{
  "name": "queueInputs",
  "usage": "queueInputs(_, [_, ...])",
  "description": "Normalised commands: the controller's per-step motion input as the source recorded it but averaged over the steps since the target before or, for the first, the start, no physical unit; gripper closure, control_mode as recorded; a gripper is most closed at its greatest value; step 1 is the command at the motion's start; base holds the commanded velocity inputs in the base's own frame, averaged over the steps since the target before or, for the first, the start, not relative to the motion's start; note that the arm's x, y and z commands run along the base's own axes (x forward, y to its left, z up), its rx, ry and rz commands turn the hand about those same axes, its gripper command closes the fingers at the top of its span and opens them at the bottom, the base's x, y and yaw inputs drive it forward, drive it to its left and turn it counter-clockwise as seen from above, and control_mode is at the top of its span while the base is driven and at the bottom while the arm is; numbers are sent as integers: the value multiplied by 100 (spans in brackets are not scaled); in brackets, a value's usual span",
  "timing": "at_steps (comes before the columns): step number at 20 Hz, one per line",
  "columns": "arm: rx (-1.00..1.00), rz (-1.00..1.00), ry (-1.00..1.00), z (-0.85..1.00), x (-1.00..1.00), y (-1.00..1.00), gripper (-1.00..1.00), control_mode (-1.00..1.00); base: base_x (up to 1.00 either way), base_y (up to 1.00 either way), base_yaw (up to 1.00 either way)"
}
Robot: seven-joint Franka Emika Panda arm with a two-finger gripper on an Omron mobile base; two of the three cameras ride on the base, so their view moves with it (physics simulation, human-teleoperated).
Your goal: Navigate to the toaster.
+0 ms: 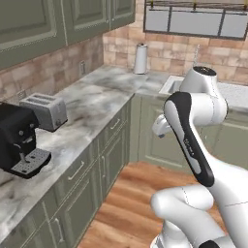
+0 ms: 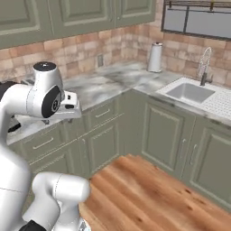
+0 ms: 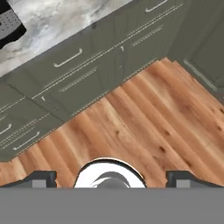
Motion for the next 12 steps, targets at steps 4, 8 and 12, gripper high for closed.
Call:
queueInputs(4, [0,0,0,0,0,0,-100,100,100,-34,25])
queueInputs(8, [0,0,0,0,0,0,-100,100,100,-27,39])
queueInputs(12, [0,0,0,0,0,0,-100,100,100,-30,40])
